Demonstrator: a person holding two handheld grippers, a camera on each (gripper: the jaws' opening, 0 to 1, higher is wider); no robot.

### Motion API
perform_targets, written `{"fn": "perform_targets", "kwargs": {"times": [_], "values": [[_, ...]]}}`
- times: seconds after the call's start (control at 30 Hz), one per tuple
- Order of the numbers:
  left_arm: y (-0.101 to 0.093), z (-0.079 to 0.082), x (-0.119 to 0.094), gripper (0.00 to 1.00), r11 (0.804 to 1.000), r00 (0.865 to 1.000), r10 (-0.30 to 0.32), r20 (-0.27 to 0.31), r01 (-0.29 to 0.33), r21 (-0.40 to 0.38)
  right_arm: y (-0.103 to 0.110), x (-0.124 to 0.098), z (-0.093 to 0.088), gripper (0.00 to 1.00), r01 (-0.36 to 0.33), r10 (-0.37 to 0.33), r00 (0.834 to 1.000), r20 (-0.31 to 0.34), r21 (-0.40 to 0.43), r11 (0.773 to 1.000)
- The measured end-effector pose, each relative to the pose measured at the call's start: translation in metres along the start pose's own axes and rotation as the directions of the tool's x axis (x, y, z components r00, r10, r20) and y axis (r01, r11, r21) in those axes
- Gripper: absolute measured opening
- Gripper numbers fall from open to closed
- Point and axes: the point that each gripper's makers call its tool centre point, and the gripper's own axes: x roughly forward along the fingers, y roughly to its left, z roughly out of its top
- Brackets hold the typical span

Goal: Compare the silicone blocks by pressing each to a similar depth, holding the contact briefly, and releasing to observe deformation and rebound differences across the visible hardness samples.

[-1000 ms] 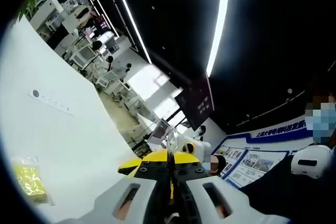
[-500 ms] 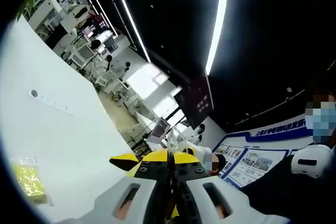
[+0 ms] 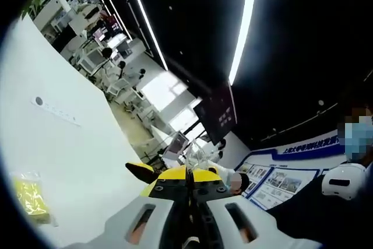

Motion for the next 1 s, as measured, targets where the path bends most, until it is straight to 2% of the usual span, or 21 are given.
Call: {"fn": "perform_targets", "kwargs": {"times": [0.23, 0.37, 0.47, 0.6, 0.73, 1.0], "values": [[0.001, -0.001, -0.001, 0.00, 1.000, 1.000, 0.006, 0.003, -0.006, -0.005, -0.002, -0.008, 0.007, 0.96, 0.038, -0.036, 0.998, 0.047, -0.030, 0.999], [0.002, -0.001, -0.001, 0.00, 1.000, 1.000, 0.009, 0.006, -0.009, -0.005, -0.003, -0.018, -0.001, 0.96, 0.063, -0.063, 0.998, 0.009, -0.009, 0.998], [0.004, -0.002, 0.000, 0.00, 1.000, 1.000, 0.010, 0.005, -0.010, -0.016, -0.007, -0.029, -0.004, 0.96, 0.112, -0.112, 0.994, -0.002, -0.068, 0.991], [0.005, -0.005, 0.000, 0.00, 1.000, 1.000, 0.011, 0.001, -0.011, -0.021, -0.006, -0.042, -0.004, 0.96, 0.137, -0.137, 0.991, -0.002, -0.078, 0.988], [0.009, -0.008, 0.003, 0.00, 1.000, 1.000, 0.012, -0.004, -0.012, -0.026, -0.011, -0.059, -0.008, 0.96, 0.199, -0.204, 0.978, -0.032, -0.114, 0.973], [0.016, -0.019, 0.008, 0.00, 0.998, 1.000, 0.017, -0.009, -0.018, -0.052, -0.007, -0.092, -0.008, 0.96, 0.251, -0.255, 0.967, -0.011, -0.135, 0.958]]}}
